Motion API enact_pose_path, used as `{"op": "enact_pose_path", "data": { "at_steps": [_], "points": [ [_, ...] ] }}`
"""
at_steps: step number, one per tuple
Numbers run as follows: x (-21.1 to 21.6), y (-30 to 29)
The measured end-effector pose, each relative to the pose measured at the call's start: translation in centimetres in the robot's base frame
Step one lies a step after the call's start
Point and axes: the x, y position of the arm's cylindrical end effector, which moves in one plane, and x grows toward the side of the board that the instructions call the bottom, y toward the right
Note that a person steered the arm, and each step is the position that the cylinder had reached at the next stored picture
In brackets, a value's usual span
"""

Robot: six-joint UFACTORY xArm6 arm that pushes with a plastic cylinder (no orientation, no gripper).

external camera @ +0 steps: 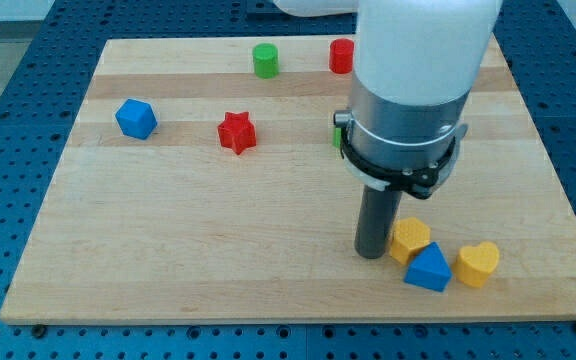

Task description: Keep your arm in between green blocks

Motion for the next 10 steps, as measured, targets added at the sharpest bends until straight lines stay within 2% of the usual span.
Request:
{"op": "enact_pose_path", "data": {
  "at_steps": [3, 4, 5, 6, 8, 9, 10],
  "points": [
    [-1.2, 1.7],
    [-3.4, -4.2],
    [-8.7, -12.2],
    [-9.1, -12.5],
    [-16.3, -11.2],
    [-19.6, -6.9],
    [-19.9, -6.2]
  ]
}}
